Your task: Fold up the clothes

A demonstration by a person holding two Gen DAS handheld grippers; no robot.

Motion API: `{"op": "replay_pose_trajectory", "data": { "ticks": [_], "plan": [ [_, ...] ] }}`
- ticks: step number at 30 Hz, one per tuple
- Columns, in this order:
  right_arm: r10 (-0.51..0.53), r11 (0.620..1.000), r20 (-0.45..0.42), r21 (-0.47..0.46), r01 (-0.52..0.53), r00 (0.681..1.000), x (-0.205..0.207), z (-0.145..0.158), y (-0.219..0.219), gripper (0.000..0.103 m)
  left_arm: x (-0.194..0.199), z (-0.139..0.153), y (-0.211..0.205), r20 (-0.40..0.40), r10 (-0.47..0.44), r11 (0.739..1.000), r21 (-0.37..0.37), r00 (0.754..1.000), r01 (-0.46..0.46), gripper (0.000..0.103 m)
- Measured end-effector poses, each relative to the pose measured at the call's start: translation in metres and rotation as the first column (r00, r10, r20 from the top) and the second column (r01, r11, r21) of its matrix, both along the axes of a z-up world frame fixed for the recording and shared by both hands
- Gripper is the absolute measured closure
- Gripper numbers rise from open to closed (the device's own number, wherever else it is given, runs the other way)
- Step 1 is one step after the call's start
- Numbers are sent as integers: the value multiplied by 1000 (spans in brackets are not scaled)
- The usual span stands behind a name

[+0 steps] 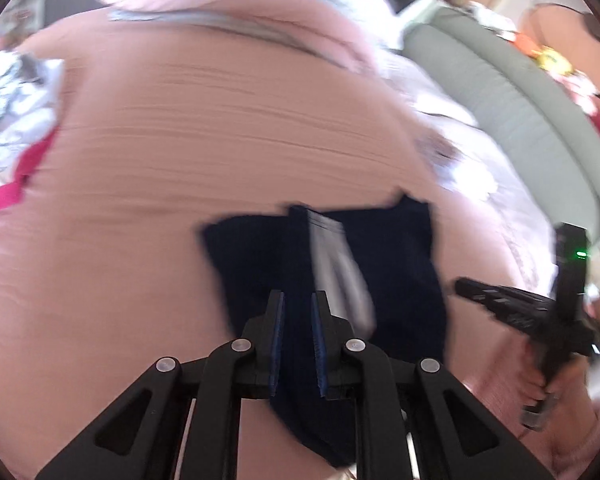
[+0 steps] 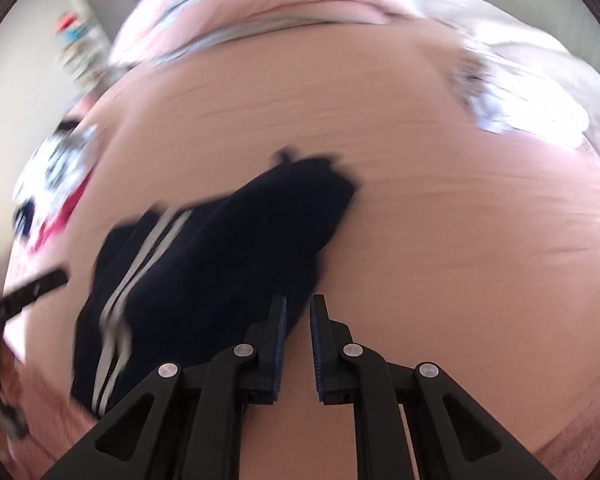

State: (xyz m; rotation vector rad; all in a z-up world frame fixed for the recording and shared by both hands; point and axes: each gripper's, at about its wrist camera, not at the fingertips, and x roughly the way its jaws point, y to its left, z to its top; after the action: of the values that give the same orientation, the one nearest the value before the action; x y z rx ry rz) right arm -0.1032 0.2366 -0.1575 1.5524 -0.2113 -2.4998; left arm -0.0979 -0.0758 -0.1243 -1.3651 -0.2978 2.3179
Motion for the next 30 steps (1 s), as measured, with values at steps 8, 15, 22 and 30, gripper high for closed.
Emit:
{"op": "replay_pose_trajectory", "data": {
  "ticks": [8,15,22,30],
  "plan": [
    [220,975,70,-39,-218,973,44,-14,-50,89,49,-28,19,97,-24,998,-53,995,29,91],
    [261,965,116,-39,-258,958,52,-16,-42,88,54,-31,18,144,21,997,-72,989,-11,91],
    [169,983,35,-78,-166,985,18,16,-19,87,0,-4,20,39,50,999,-19,998,-50,89],
    [58,997,19,-49,-57,998,-29,16,2,85,-60,-30,35,67,129,991,-40,989,-127,81]
  ]
}}
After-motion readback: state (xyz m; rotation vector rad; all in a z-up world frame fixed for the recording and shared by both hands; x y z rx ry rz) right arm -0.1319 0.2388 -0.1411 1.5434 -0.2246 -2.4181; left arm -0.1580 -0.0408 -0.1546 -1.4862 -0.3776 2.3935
